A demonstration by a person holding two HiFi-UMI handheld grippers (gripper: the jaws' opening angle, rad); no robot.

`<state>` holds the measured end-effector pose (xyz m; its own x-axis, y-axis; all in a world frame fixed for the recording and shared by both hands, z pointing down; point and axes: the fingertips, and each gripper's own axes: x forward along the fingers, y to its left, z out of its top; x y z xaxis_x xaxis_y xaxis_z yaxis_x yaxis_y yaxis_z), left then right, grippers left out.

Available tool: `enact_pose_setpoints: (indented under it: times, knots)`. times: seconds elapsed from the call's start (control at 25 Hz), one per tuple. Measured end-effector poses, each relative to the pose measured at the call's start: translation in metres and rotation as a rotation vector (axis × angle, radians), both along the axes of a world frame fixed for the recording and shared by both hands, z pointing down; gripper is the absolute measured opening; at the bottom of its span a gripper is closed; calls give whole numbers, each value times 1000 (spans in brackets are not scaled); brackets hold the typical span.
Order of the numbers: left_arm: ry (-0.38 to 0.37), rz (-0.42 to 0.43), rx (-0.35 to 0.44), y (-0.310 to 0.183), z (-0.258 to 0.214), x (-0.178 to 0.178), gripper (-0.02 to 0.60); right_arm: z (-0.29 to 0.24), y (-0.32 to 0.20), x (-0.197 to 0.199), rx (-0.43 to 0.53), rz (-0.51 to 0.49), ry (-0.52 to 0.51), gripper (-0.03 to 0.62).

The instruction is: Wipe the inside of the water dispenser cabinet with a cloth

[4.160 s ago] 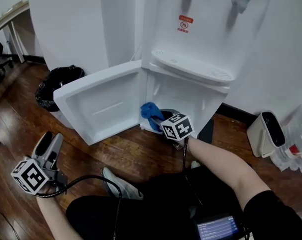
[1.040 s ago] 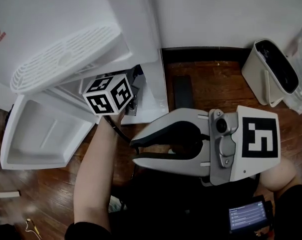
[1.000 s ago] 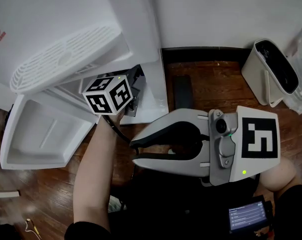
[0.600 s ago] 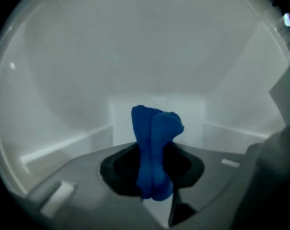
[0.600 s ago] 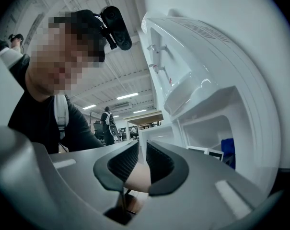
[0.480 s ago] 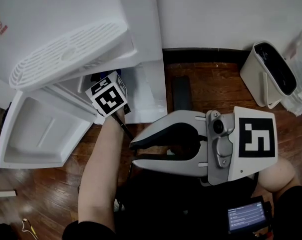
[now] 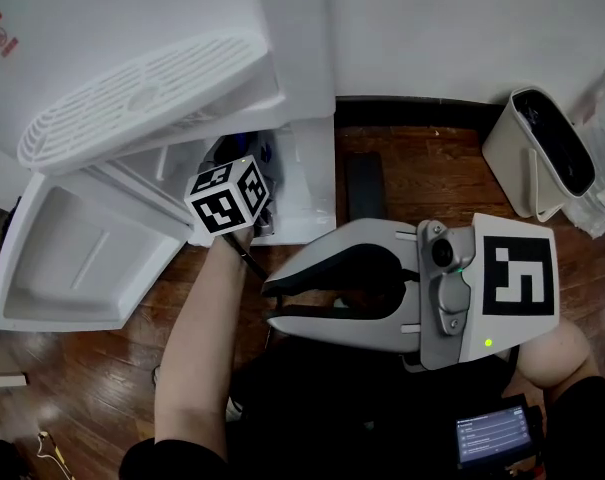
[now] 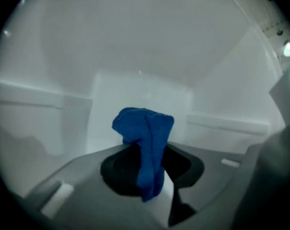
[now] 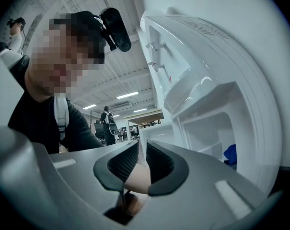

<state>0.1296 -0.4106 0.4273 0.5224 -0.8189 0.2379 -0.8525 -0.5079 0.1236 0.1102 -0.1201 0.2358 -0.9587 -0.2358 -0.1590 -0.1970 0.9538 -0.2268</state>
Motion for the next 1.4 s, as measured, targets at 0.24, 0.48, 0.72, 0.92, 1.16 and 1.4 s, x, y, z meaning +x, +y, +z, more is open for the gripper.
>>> enact_pose_setpoints:
  times: [0.24, 0.48, 0.72, 0.92, 1.16, 1.4]
  knots:
    - [-38, 476, -19, 45, 2, 66, 115, 4, 0, 0, 2, 4, 15, 55]
    - [101, 555, -62, 68, -1, 59, 114, 6, -1, 0, 1, 6, 20, 55]
    - [141, 862, -121, 153, -9, 35, 112, 7, 1, -2, 14, -8, 31, 55]
    - [144, 944, -145, 188, -37, 12, 115, 6, 7, -6, 56, -22, 45, 55]
    - [10, 427, 163, 73, -90, 14, 117, 9, 34, -22, 199, -88, 130, 55]
    - [103, 358, 202, 27, -132, 48, 117, 19, 59, -30, 278, -171, 202, 49]
